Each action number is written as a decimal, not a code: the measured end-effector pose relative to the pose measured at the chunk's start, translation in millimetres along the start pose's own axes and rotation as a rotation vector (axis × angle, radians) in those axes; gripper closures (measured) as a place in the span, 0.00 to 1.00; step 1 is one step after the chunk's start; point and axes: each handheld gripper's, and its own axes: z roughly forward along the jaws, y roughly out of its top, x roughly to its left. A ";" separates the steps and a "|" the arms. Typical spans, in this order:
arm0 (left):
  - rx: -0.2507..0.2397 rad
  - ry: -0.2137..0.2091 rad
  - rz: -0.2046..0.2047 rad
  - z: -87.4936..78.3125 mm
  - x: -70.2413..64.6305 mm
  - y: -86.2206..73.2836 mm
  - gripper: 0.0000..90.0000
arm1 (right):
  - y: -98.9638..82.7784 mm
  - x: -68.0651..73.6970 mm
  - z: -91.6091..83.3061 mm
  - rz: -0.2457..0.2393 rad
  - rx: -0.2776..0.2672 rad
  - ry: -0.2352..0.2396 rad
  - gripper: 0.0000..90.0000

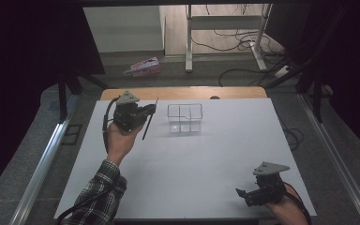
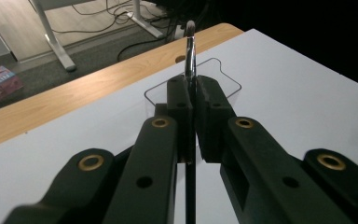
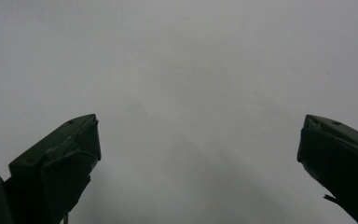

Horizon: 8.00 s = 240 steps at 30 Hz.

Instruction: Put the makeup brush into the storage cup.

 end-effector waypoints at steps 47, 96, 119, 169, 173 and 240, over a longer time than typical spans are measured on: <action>-0.092 0.016 -0.014 48.0 10.3 35.1 0.96 | -0.3 0.5 2.0 -0.012 0.010 0.017 0.00; -0.149 0.046 -0.025 107.5 9.6 50.4 0.96 | -0.6 2.4 3.3 -0.026 0.025 0.042 0.00; -0.122 0.060 -0.020 123.0 10.9 34.2 0.96 | -0.8 3.2 3.9 -0.032 0.030 0.048 0.00; -0.006 0.090 -0.005 131.8 9.3 8.5 0.26 | -0.9 4.9 5.4 -0.049 0.052 0.051 0.00; 0.030 0.067 0.009 130.9 9.3 11.5 0.11 | -0.7 4.9 5.0 -0.046 0.051 0.046 0.00; 0.115 -0.062 0.067 61.3 21.5 -33.4 0.01 | -1.3 4.9 4.5 -0.042 0.047 0.055 0.00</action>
